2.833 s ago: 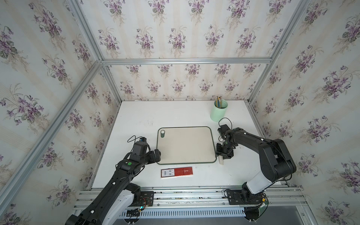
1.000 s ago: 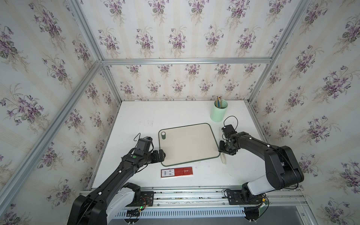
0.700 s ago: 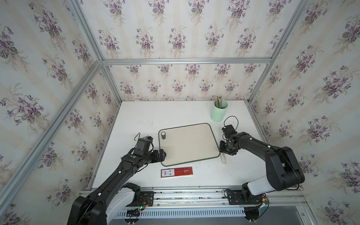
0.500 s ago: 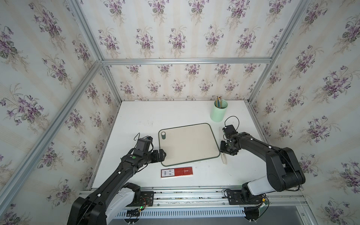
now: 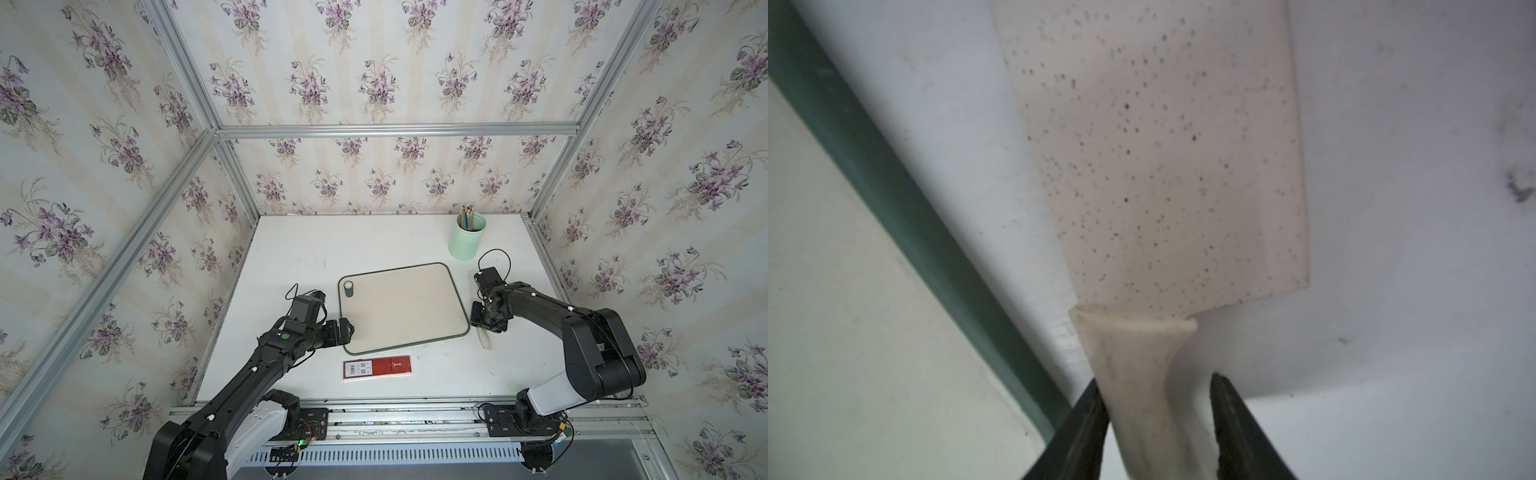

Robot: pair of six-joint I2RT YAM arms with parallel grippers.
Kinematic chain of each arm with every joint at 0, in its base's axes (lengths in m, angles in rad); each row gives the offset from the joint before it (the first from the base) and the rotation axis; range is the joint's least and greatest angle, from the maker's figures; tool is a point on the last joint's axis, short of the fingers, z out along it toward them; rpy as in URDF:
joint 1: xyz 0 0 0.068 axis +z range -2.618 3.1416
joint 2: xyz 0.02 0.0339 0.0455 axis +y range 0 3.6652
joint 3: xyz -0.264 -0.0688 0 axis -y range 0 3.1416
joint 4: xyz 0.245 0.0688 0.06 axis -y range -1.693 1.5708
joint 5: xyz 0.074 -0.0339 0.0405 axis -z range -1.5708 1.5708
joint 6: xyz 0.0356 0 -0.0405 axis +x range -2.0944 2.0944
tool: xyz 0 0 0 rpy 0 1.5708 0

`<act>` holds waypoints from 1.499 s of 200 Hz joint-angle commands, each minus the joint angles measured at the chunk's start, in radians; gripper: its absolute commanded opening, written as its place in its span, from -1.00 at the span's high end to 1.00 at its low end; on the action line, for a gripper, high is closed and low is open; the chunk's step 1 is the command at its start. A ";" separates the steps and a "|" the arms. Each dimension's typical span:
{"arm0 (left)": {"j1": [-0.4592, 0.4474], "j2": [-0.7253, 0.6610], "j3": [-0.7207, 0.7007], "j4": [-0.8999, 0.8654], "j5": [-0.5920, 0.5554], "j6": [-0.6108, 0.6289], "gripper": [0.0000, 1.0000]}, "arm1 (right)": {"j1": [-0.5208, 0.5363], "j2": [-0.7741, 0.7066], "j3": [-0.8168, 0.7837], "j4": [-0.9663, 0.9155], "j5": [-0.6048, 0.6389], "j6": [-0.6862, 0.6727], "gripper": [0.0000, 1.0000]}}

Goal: Align the knife with the edge of the cutting board
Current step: Adjust the knife at the center of the board.

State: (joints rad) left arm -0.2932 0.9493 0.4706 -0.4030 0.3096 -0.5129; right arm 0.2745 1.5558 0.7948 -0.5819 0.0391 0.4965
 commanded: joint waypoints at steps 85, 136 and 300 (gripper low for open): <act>0.000 -0.002 0.000 0.010 -0.015 0.005 -0.99 | -0.001 0.099 0.037 0.021 -0.028 -0.018 0.27; 0.000 0.005 0.000 0.013 -0.012 0.004 -0.99 | -0.029 0.112 0.040 0.036 -0.019 -0.012 0.29; 0.001 0.175 0.056 0.070 0.042 0.003 -0.99 | -0.049 -0.090 -0.072 0.141 -0.083 0.032 0.75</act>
State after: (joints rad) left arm -0.2932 1.0790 0.5133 -0.3843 0.3183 -0.5087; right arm 0.2253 1.5108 0.7540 -0.4999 -0.0139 0.4992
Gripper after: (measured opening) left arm 0.995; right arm 0.246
